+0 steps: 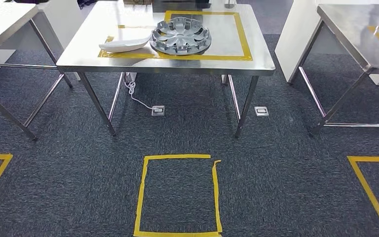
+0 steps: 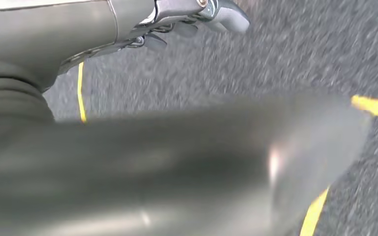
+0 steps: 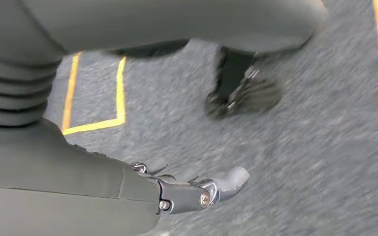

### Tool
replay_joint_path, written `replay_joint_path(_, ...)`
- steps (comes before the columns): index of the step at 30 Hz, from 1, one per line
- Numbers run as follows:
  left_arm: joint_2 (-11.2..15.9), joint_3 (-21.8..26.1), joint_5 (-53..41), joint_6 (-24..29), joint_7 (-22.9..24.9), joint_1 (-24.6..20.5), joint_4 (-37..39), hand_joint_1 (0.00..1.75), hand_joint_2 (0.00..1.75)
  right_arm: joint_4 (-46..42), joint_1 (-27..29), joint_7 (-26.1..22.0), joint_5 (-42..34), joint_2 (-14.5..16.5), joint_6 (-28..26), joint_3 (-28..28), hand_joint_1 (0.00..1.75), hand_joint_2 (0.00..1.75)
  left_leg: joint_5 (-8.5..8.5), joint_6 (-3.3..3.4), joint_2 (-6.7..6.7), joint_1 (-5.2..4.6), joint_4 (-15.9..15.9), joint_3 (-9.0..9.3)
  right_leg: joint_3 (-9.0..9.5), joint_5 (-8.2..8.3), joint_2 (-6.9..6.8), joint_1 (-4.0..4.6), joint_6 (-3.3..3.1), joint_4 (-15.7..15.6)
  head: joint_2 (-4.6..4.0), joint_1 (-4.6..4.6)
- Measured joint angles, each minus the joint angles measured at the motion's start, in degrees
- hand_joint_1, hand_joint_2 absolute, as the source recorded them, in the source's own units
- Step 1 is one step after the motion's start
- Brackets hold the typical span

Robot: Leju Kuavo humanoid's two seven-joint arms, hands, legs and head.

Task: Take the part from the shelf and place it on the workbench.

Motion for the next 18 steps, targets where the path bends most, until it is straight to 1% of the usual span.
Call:
replay_joint_path(1, -0.11, 0.08, 0.41, 0.17, 0.47, 0.43, 0.08, 0.0, 1.75, -0.01, 0.1, 2.03, -0.39, -0.01, -1.41, 0.11, 0.0, 1.75, -0.26, -0.39, -0.13, 0.08, 0.15, -0.25, -0.32, 0.65, -0.06, -0.13, -0.4, -0.22, 0.01, 0.09)
replay_joint_path(2, -0.2, 0.13, 0.56, 0.38, 1.15, 0.95, 0.16, 0.0, 1.75, -0.1, 0.27, 4.21, -1.07, -0.08, -2.91, 0.45, 0.0, 1.75, -1.5, -0.78, -0.32, 0.11, 1.03, -0.71, -0.72, 1.4, -0.15, -0.29, -0.7, -0.44, 0.01, 0.1)
replay_joint_path(3, -0.21, 0.14, 0.58, 0.6, 1.82, 1.52, 0.21, 0.0, 1.75, -0.28, 0.52, 6.04, -2.07, -0.15, -4.19, 1.08, 0.0, 1.75, -3.68, -1.18, -0.51, 0.16, 3.08, -1.45, -1.18, 2.12, -0.23, -0.48, -0.88, -0.59, 0.0, 0.06)
replay_joint_path(4, -0.22, 0.14, 0.55, 0.73, 2.27, 2.1, 0.24, 0.0, 1.75, -0.57, 0.82, 7.33, -3.3, -0.25, -5.1, 1.96, 0.0, 1.75, -6.44, -1.58, -0.67, 0.25, 6.19, -2.42, -1.71, 2.56, -0.3, -0.54, -0.97, -0.57, -0.01, -0.01)
replay_joint_path(5, -0.21, 0.14, 0.55, 0.73, 2.46, 2.68, 0.28, 0.0, 1.75, -0.95, 1.14, 7.9, -4.55, -0.37, -5.62, 2.95, 0.0, 1.75, -8.83, -1.94, -0.72, 0.35, 9.94, -3.43, -2.25, 2.94, -0.38, -0.6, -0.97, -0.48, -0.01, -0.06)
replay_joint_path(6, -0.21, 0.14, 0.57, 0.59, 2.5, 3.29, 0.35, 0.0, 1.75, -1.43, 1.36, 7.99, -5.91, -0.46, -5.92, 4.05, 0.0, 1.75, -10.23, -2.25, -0.72, 0.48, 13.25, -4.13, -2.81, 3.26, -0.45, -0.67, -0.88, -0.35, -0.01, -0.04)
replay_joint_path(7, -0.22, 0.14, 0.6, 0.37, 2.47, 3.91, 0.45, 0.0, 1.75, -1.95, 1.48, 7.93, -7.26, -0.57, -6.11, 5.13, 0.0, 1.75, -10.51, -2.49, -0.72, 0.61, 15.01, -4.04, -3.34, 3.51, -0.5, -0.77, -0.74, -0.17, -0.01, -0.04)
replay_joint_path(8, -0.24, 0.14, 0.62, 0.1, 2.42, 4.56, 0.6, 0.0, 1.75, -2.53, 1.5, 7.81, -8.63, -0.67, -6.27, 6.28, 0.0, 1.75, -9.85, -2.68, -0.7, 0.76, 14.52, -2.79, -3.8, 3.69, -0.53, -0.92, -0.58, 0.06, -0.01, -0.04)
replay_joint_path(9, -0.25, 0.14, 0.65, -0.21, 2.33, 5.18, 0.74, 0.0, 1.75, -3.16, 1.49, 7.64, -10.05, -0.77, -6.39, 7.51, 0.0, 1.75, -8.65, -2.86, -0.67, 0.93, 11.74, -0.41, -4.17, 3.8, -0.53, -1.1, -0.38, 0.34, -0.01, -0.04)
replay_joint_path(10, -0.26, 0.14, 0.67, -0.51, 2.2, 5.71, 0.86, 0.0, 1.75, -3.8, 1.47, 7.43, -11.4, -0.88, -6.45, 8.75, 0.0, 1.75, -7.81, -3.01, -0.62, 1.11, 7.44, 2.57, -4.44, 3.83, -0.53, -1.25, -0.11, 0.68, -0.01, -0.04)
replay_joint_path(11, -0.27, 0.12, 0.71, -0.8, 2.05, 6.18, 0.96, 0.0, 1.75, -4.44, 1.48, 7.22, -12.78, -1.05, -6.53, 10.04, 0.0, 1.75, -7.07, -2.85, -0.73, 1.1, 3.92, 5.15, -4.69, 3.83, -0.54, -1.36, 0.23, 1.0, -0.01, -0.03)
replay_joint_path(12, -0.29, 0.09, 0.76, -1.14, 1.84, 6.63, 1.01, 0.0, 1.75, -5.0, 1.49, 7.01, -14.14, -1.22, -6.59, 11.36, 0.0, 1.75, -6.72, -2.5, -0.85, 1.04, 1.45, 6.71, -4.85, 3.82, -0.54, -1.37, 0.62, 1.3, -0.01, 0.04)
replay_joint_path(13, -0.31, 0.05, 0.81, -1.47, 1.65, 7.0, 1.05, 0.0, 1.75, -5.53, 1.49, 6.82, -15.59, -1.4, -6.66, 12.77, 0.0, 1.75, -6.83, -1.97, -1.01, 0.95, 0.25, 7.32, -5.01, 3.85, -0.54, -1.31, 1.0, 1.53, -0.01, 0.12)
replay_joint_path(14, -0.35, -0.01, 0.87, -1.82, 1.48, 7.36, 1.07, 0.0, 1.75, -6.0, 1.53, 6.64, -17.07, -1.6, -6.77, 14.24, 0.0, 1.75, -6.68, -1.43, -1.14, 0.85, 0.28, 7.21, -5.18, 3.84, -0.5, -1.22, 1.04, 1.65, 0.0, 0.24)
replay_joint_path(16, -0.4, -0.16, 0.94, -2.48, 1.17, 7.91, 1.0, 0.0, 1.75, -6.71, 1.78, 6.28, -19.89, -1.85, -7.05, 17.1, 0.0, 1.75, -6.74, -0.88, -1.12, 0.86, -0.17, 6.91, -5.5, 4.0, -0.43, -1.08, 0.18, 1.74, -0.01, 0.4)
replay_joint_path(17, -0.44, -0.33, 0.97, -2.83, 0.99, 8.16, 0.86, 0.0, 1.75, -6.99, 2.06, 6.05, -21.33, -1.98, -7.19, 18.51, 0.0, 1.75, -6.63, -0.75, -1.1, 0.8, -0.22, 6.84, -5.62, 4.11, -0.4, -1.07, -0.31, 1.7, -0.01, 0.44)
replay_joint_path(18, -0.45, -0.41, 0.98, -2.98, 0.92, 8.28, 0.81, 0.0, 1.75, -7.1, 2.21, 5.95, -21.99, -2.03, -7.26, 19.16, 0.0, 1.75, -6.58, -0.65, -1.12, 0.75, -0.22, 6.79, -5.66, 4.24, -0.4, -1.07, -0.59, 1.67, -0.01, 0.46)
